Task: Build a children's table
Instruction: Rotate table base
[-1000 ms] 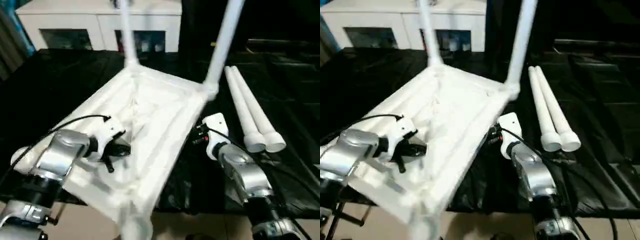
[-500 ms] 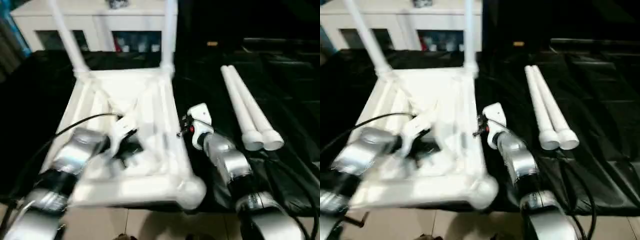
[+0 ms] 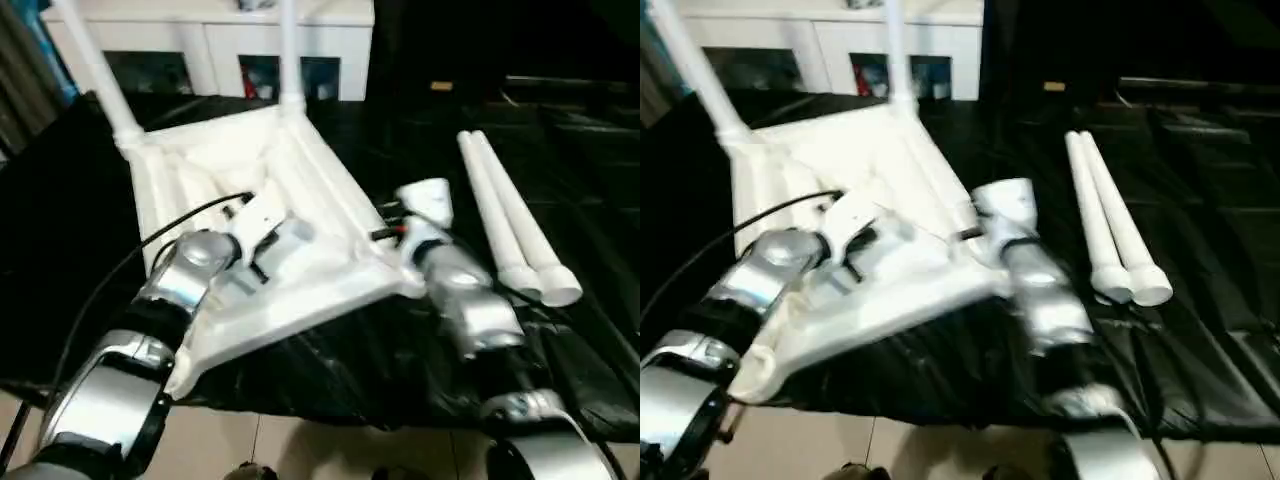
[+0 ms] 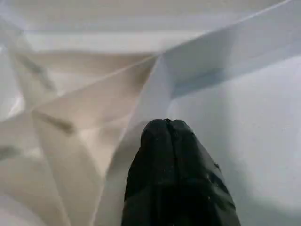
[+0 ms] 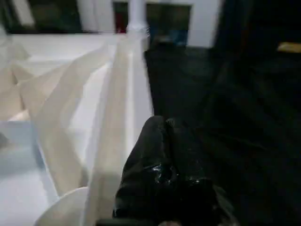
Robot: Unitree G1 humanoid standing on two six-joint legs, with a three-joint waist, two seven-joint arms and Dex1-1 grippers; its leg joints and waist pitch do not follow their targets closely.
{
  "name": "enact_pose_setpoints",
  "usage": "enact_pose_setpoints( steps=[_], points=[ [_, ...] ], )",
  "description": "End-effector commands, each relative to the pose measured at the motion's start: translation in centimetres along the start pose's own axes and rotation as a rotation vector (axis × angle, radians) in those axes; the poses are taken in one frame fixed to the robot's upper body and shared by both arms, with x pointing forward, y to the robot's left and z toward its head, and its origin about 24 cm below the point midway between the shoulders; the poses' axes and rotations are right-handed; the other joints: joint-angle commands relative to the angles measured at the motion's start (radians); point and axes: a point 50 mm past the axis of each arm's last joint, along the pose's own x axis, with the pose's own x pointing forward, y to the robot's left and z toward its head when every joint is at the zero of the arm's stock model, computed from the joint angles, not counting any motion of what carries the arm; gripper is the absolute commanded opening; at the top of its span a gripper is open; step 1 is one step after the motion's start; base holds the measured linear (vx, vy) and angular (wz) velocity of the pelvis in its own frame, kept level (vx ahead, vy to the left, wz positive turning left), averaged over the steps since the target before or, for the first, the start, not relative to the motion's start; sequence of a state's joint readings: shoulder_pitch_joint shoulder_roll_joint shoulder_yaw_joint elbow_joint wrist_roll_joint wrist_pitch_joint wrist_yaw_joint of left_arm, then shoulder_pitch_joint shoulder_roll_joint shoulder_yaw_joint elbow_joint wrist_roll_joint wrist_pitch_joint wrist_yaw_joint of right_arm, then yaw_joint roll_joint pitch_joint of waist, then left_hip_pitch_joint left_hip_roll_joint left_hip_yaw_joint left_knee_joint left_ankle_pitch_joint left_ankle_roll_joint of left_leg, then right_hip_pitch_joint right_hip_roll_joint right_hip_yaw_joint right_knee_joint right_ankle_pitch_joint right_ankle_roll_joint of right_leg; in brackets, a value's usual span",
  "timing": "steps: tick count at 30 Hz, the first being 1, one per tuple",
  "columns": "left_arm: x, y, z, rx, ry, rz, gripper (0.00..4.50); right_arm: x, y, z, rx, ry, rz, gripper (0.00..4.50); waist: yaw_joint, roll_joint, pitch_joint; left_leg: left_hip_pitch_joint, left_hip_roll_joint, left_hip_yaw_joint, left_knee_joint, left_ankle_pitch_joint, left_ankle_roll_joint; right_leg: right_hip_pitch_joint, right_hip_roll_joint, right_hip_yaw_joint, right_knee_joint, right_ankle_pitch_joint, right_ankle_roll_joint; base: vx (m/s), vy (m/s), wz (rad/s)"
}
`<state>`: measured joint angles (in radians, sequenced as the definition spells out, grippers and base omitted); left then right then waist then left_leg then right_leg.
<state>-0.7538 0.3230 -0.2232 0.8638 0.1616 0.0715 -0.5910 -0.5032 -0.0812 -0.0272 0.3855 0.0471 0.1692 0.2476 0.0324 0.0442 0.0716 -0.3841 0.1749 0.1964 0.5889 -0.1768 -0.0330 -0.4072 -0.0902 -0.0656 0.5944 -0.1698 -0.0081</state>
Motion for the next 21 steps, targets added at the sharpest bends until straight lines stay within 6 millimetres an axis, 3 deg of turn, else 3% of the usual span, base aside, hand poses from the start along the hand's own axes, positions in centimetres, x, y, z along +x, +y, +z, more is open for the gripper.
enact_pose_setpoints(
  steps=[1,4,8,9,10,12,13,16,21],
  points=[
    [-0.5,0.0,-0.2,-0.013,-0.025,-0.037,0.0,-0.5,-1.1,1.2,-0.001,-0.032,-0.067,0.18,0.003,0.012,-0.077,0.021,0.044,-0.026,-0.067,-0.21,0.039,0.059,-0.055,0.041,-0.056,-0.084,-0.264,0.0,0.0,0.0],
    [-1.1,-0.2,0.2,-0.08,-0.098,-0.086,0.0,-1.2,-3.0,1.5,0.017,-0.016,-0.166,0.39,0.002,0.015,-0.072,0.025,0.045,-0.025,-0.069,-0.229,0.026,0.053,-0.054,0.043,-0.06,-0.132,-0.266,0.0,0.0,0.0],
    [-1.8,-0.7,1.6,-0.116,-0.195,-0.162,0.43,-1.7,-4.8,1.2,0.01,0.056,-0.228,0.75,0.004,0.014,-0.072,0.024,0.045,-0.023,-0.067,-0.2,0.028,0.052,-0.053,0.044,-0.055,-0.11,-0.269,0.0,0.0,0.0],
    [-2.4,-1.3,2.5,-0.12,-0.246,-0.229,0.52,-1.8,-5.7,0.8,0.003,0.109,-0.238,0.83,0.004,0.006,-0.073,0.022,0.047,-0.023,-0.068,-0.187,0.031,0.055,-0.054,0.044,-0.054,-0.105,-0.272,0.0,0.0,0.0],
    [-2.6,-1.5,2.8,-0.119,-0.261,-0.253,0.64,-1.9,-6.0,0.7,0.001,0.126,-0.239,0.9,0.007,0.01,-0.074,0.024,0.05,-0.025,-0.068,-0.178,0.031,0.056,-0.058,0.044,-0.05,-0.102,-0.281,0.0,0.0,0.0],
    [-3.0,-2.1,3.5,-0.119,-0.287,-0.317,0.73,-1.9,-6.7,0.4,-0.008,0.166,-0.249,0.95,0.006,0.008,-0.071,0.021,0.046,-0.019,-0.064,-0.17,0.038,0.053,-0.054,0.044,-0.054,-0.114,-0.284,0.0,0.0,0.0],
    [-3.5,-2.6,3.9,-0.106,-0.304,-0.381,0.77,-1.8,-7.2,0.2,-0.018,0.201,-0.245,0.99,0.005,0.0,-0.072,0.022,0.044,-0.016,-0.063,-0.181,0.038,0.052,-0.055,0.045,-0.057,-0.141,-0.274,0.0,0.0,0.0],
    [-3.9,-3.1,4.5,-0.093,-0.321,-0.442,0.96,-1.8,-7.9,0.2,-0.027,0.226,-0.261,1.31,0.004,0.003,-0.07,0.02,0.043,-0.018,-0.062,-0.173,0.033,0.053,-0.054,0.045,-0.058,-0.173,-0.262,0.0,0.0,0.0],
    [-4.3,-3.5,5.8,-0.108,-0.345,-0.458,1.33,-1.5,-10.0,0.5,-0.058,0.285,-0.311,1.69,0.005,0.004,-0.078,0.021,0.042,-0.017,-0.056,-0.14,0.036,0.056,-0.051,0.043,-0.052,-0.138,-0.265,0.0,0.0,0.0]
  ],
)
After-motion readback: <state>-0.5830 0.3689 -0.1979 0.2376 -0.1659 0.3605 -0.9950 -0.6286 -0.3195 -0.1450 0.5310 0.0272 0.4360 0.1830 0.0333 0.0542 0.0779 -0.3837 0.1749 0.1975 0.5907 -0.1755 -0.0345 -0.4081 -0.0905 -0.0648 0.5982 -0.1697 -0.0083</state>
